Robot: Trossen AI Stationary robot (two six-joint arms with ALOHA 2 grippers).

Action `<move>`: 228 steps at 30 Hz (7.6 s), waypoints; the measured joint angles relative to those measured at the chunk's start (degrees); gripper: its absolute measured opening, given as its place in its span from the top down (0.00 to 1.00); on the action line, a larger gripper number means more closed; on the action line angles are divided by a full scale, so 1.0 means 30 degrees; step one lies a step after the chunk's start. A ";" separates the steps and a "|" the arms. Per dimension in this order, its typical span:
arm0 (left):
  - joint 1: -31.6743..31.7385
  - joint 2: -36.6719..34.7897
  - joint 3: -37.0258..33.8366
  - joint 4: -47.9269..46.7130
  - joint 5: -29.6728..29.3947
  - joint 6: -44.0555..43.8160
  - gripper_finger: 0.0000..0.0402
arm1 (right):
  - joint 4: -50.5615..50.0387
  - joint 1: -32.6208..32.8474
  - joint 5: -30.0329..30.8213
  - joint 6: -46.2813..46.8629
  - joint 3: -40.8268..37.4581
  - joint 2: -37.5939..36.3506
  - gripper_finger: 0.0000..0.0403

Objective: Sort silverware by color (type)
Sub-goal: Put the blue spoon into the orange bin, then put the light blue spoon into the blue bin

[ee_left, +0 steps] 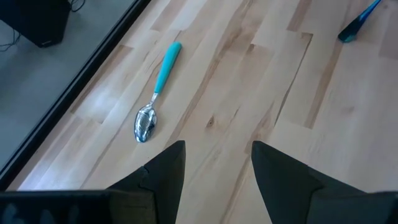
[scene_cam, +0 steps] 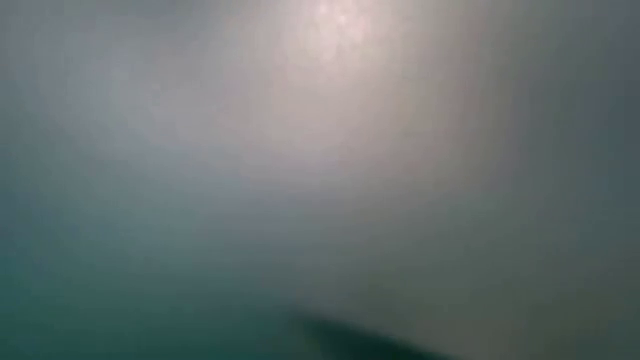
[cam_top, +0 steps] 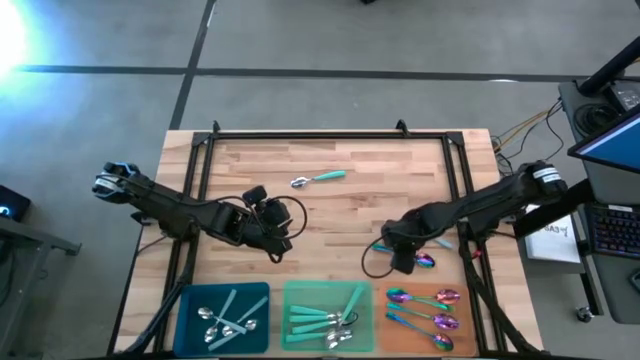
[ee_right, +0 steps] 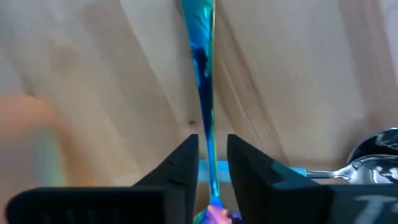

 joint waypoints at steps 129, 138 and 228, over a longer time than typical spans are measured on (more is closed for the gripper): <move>0.0033 0.0051 -0.0029 -0.0184 0.0020 0.1027 0.58 | -0.6090 0.1540 0.3094 0.6136 0.5144 0.0390 0.77; 0.0033 0.0051 -0.0036 -0.2016 0.0057 0.0962 0.58 | -0.6572 0.0150 0.2889 0.8126 0.1957 0.0390 0.71; -0.0040 0.6456 -0.3783 2.9530 0.1191 1.0855 0.58 | 1.9527 0.1674 1.1784 -1.1535 0.0131 -0.3250 0.94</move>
